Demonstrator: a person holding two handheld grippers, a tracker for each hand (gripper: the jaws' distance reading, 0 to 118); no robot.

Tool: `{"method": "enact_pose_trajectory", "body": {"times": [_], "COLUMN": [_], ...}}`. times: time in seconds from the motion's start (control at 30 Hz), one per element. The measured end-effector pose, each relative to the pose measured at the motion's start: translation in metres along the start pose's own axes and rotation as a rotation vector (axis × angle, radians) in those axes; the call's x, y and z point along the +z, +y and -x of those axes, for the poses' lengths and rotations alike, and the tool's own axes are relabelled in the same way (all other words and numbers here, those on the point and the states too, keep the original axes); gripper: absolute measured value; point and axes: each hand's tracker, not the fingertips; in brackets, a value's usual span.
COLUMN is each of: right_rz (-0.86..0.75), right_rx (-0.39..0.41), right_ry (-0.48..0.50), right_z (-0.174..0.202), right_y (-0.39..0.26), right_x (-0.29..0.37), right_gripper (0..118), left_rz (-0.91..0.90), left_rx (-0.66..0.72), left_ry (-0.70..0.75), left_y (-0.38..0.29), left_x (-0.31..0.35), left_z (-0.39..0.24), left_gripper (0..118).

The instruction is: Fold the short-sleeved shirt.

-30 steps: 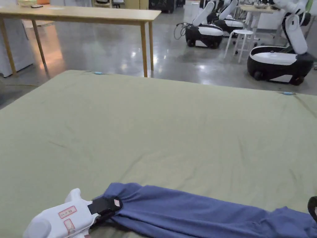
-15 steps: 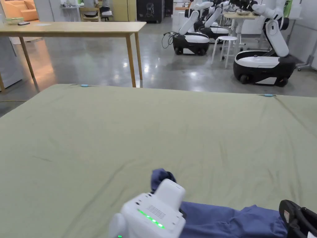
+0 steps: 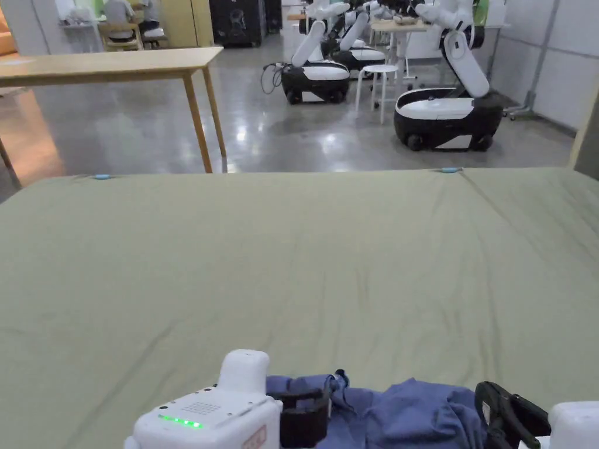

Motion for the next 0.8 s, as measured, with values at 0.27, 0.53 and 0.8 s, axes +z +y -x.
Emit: {"method": "enact_pose_trajectory", "body": {"times": [0.27, 0.53, 0.8], "right_rz": [-0.003, 0.001, 0.009], "right_rx": [-0.049, -0.058, -0.053], "right_ry": [0.009, -0.020, -0.016], "right_z": [-0.011, -0.019, -0.015], "right_y": [-0.002, -0.003, -0.003], "right_x": [0.000, 0.007, 0.007], "right_gripper": [3, 3, 3], "left_rz": [0.130, 0.217, 0.143], "left_rx": [0.222, 0.212, 0.255], "left_ry": [-0.039, -0.104, -0.135], "left_y": [-0.006, -0.036, -0.032], "left_x": [-0.055, -0.131, -0.099], "left_z": [0.035, -0.015, -0.004], "left_gripper": [6, 6, 6]}}
